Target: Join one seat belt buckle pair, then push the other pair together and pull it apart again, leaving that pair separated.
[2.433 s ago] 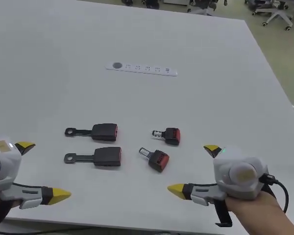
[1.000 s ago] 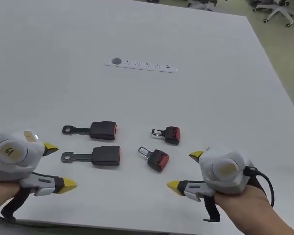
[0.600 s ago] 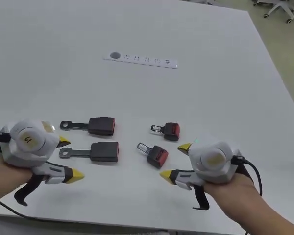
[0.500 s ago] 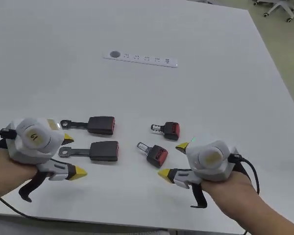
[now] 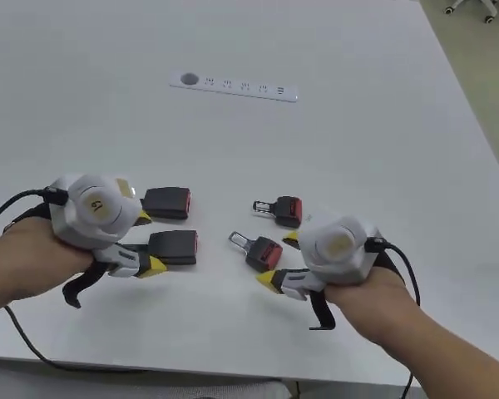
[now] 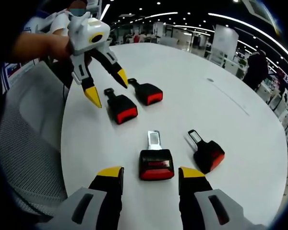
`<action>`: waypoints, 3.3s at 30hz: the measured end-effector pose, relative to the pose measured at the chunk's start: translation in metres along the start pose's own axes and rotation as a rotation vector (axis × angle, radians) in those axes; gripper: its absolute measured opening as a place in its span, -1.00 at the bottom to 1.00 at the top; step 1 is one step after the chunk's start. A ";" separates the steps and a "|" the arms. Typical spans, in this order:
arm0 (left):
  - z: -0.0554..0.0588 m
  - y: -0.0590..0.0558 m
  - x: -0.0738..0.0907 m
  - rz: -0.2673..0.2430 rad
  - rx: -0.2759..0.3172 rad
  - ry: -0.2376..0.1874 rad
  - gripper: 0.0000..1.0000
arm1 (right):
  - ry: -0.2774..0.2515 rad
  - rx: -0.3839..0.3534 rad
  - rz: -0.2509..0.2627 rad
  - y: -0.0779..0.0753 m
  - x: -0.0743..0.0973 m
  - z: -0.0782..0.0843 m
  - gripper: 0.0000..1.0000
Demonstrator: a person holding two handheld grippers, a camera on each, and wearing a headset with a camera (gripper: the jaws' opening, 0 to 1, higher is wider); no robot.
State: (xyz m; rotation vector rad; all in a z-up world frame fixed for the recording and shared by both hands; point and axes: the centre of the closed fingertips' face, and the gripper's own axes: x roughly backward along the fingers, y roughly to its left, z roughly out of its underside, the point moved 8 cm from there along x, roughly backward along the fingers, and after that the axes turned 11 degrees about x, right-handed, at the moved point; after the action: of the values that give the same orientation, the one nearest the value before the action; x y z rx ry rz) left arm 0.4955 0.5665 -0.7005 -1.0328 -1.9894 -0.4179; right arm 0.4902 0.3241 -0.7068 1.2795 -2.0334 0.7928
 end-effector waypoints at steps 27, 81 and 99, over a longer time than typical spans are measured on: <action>-0.008 -0.001 -0.028 0.095 -0.182 0.123 -0.23 | 0.011 0.052 -0.067 -0.013 -0.029 0.008 -0.34; -0.015 -0.002 -0.029 0.176 -0.308 0.183 -0.31 | 0.042 0.346 -0.337 -0.028 -0.031 0.004 -0.34; -0.015 -0.001 -0.030 0.175 -0.306 0.195 -0.31 | 0.072 0.363 -0.339 -0.014 -0.037 -0.010 -0.36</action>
State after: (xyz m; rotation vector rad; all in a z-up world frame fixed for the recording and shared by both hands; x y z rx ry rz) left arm 0.5118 0.5412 -0.7159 -1.2914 -1.6790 -0.7140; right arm 0.5183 0.3471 -0.7264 1.7116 -1.5996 1.0540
